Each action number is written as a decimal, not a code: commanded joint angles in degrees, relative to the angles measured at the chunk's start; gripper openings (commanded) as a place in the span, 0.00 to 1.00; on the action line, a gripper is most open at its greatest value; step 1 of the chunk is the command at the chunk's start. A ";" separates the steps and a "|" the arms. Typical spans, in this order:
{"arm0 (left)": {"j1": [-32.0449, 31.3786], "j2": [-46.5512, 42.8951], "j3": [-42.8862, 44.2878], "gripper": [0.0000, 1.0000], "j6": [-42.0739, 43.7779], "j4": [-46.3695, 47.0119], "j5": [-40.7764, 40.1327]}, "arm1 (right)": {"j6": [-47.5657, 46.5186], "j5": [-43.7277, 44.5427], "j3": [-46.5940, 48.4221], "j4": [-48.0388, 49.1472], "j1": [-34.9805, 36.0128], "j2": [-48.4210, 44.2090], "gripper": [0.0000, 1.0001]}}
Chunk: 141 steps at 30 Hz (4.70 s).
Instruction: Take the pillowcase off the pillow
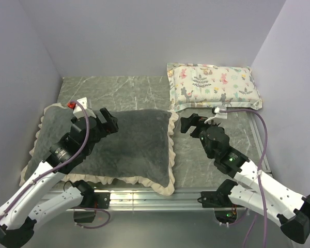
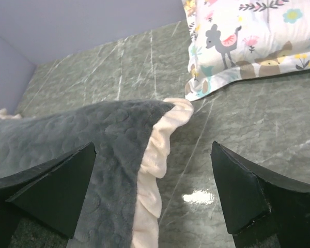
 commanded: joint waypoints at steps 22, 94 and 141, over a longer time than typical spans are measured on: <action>-0.23 -4.31 12.10 0.99 -22.45 -31.77 -14.00 | -25.20 -5.89 15.17 3.94 31.88 18.57 1.00; -0.24 5.53 40.30 0.99 3.21 -17.62 -10.30 | -37.72 8.56 61.13 -10.43 44.95 48.57 0.00; 34.40 20.48 -12.94 0.00 -10.93 27.03 30.39 | -11.77 -35.32 52.37 -18.82 -6.22 45.59 0.72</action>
